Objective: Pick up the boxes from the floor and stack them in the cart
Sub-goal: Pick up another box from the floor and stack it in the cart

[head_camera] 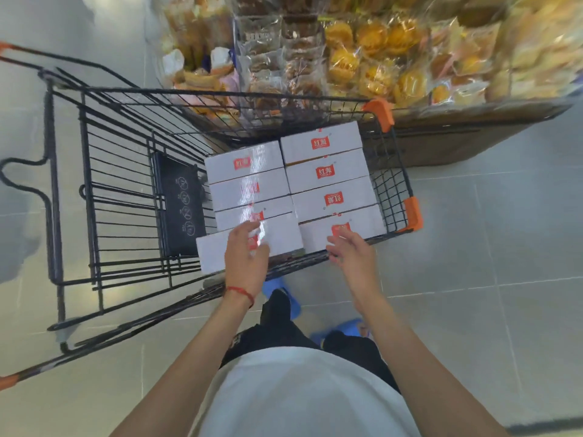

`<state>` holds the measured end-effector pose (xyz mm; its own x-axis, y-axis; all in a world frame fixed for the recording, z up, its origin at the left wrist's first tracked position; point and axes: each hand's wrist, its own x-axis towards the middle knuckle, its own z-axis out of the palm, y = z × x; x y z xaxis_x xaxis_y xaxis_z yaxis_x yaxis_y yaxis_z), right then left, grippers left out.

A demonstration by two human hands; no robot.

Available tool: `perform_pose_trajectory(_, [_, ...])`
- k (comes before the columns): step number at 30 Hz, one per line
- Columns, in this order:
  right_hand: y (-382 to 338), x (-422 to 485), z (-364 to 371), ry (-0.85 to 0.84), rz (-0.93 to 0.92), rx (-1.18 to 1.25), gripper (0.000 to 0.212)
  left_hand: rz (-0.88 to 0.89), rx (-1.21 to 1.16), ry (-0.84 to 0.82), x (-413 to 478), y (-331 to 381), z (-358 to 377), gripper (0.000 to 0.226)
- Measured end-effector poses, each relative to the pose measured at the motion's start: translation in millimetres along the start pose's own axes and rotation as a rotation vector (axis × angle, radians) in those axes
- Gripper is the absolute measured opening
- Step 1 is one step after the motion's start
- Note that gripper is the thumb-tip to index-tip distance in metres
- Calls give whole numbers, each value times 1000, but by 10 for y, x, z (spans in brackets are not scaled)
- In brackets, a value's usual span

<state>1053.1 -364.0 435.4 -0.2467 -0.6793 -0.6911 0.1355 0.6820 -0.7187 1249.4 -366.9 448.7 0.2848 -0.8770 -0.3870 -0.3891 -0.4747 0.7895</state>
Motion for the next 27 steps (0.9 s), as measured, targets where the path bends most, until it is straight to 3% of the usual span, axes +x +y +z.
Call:
perform_pose_trajectory(8, [73, -360, -1377, 102, -94, 191, 23, 133, -16, -166, -539, 535, 979, 35])
perform_pose_trajectory(13, [180, -613, -2460, 184, -109, 323, 26, 307, 61, -351, -1119, 878, 1897, 34])
perform_pose_trajectory(21, [486, -951, -3995, 440, -128, 508, 20, 614, 233, -685, -1894, 1416, 3397, 40])
perform_pose_trajectory(27, [641, -1044, -4937, 654, -109, 705, 18, 635, 249, -924, -2359, 1952, 4483, 40])
